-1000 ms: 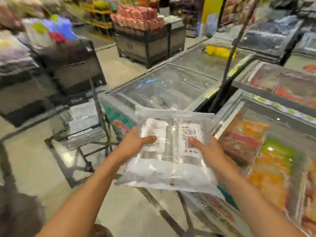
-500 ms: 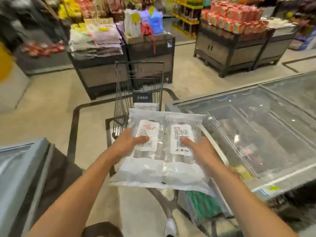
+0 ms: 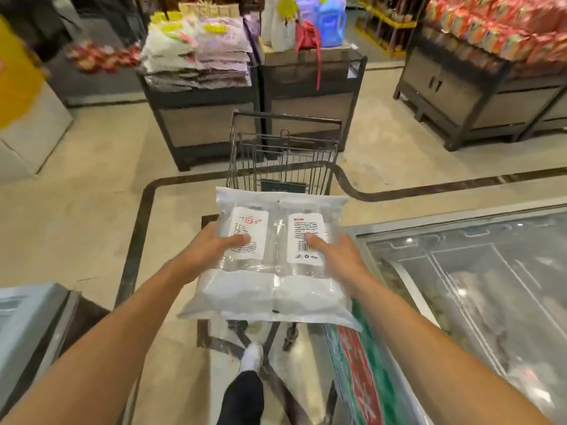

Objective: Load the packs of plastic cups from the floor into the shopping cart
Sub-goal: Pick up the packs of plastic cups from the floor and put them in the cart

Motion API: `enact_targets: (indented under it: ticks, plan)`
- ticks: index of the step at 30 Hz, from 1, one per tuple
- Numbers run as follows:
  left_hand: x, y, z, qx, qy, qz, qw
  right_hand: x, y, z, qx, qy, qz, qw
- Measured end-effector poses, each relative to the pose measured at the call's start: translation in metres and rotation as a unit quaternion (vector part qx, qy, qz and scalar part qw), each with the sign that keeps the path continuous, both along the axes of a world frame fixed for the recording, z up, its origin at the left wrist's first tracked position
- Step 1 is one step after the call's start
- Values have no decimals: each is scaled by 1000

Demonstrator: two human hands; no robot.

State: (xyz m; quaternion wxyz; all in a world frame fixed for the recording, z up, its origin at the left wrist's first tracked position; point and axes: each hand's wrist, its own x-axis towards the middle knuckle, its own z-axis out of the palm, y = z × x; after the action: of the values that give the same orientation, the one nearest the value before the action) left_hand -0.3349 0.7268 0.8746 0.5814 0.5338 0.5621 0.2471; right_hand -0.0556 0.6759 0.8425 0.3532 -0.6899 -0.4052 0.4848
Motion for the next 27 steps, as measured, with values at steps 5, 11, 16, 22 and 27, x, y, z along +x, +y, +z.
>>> enact_targets:
  ticks: [5,11,16,22,27]
  plan:
    - [7,186,-71,-9,14,-16,1000,1,163,-63,-28,-21,-70,997]
    - [43,348,-189,8,36,-82,996,29,305,-171,-37,-40,-88,995]
    - [55,412,-309,-8,67,-122,990,39,356,-272,-81,-58,-113,989]
    - [58,428,-418,-81,60,-85,991,36,370,-340,-161,-107,-158,968]
    - [70,424,-445,-77,87,-75,990,26,372,-388,-174,-211,-154,949]
